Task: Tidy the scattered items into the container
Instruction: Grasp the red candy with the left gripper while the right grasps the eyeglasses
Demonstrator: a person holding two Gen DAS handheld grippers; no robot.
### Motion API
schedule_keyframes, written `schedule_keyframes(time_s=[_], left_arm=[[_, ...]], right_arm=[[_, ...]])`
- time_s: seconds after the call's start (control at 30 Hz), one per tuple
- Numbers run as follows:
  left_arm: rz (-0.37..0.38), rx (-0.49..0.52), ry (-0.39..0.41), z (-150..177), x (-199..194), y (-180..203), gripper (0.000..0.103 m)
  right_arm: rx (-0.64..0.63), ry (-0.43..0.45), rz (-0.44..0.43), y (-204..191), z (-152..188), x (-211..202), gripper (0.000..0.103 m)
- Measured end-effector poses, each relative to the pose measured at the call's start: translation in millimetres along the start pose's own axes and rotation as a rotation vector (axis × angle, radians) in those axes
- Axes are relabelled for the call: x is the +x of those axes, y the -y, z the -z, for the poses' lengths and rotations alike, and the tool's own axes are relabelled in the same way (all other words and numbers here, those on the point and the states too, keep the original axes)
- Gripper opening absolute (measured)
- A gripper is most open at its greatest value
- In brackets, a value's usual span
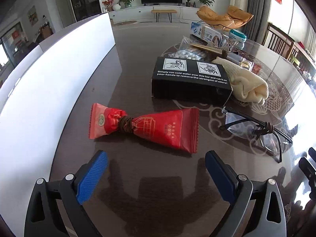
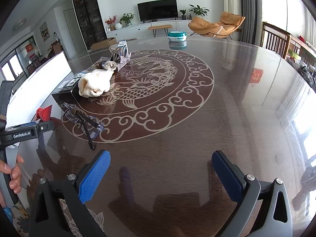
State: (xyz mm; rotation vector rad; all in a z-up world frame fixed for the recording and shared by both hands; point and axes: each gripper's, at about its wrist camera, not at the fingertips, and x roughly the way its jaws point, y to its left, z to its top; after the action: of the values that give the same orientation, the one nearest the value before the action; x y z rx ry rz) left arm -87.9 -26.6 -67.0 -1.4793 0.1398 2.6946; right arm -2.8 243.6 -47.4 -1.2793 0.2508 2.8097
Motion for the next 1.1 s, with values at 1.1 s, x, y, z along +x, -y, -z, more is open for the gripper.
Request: schedule_keyframes(time_s=[1.1], left_arm=[[-0.048, -0.149, 0.033, -20, 24, -38, 0.103]], right_arm=[[0.023, 0.002, -0.001, 5, 0, -3, 0.103]])
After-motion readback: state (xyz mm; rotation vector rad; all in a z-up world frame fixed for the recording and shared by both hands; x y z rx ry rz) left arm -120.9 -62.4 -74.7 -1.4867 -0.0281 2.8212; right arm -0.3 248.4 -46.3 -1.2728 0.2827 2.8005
